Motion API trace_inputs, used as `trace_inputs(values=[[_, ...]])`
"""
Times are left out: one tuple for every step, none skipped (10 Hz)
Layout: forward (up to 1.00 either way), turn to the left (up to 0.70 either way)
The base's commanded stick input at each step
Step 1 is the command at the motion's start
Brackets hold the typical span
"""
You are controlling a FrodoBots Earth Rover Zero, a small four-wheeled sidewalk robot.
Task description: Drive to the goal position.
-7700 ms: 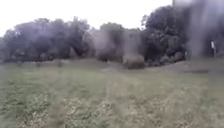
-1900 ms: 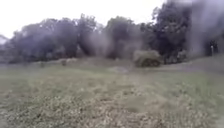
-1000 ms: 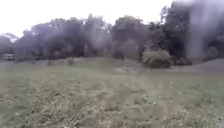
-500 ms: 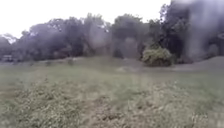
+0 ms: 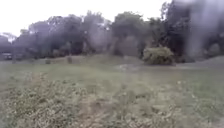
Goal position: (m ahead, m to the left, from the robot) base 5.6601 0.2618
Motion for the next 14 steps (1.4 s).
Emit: trace_inputs(values=[[0.45, 0.0], [0.45, 0.0], [0.45, 0.0], [0.45, 0.0], [0.45, 0.0], [0.45, 0.0], [0.45, 0.0], [0.45, 0.0], [0.45, 0.0], [0.45, 0.0], [0.45, 0.0], [0.45, 0.0], [0.45, 0.0], [0.45, 0.0]])
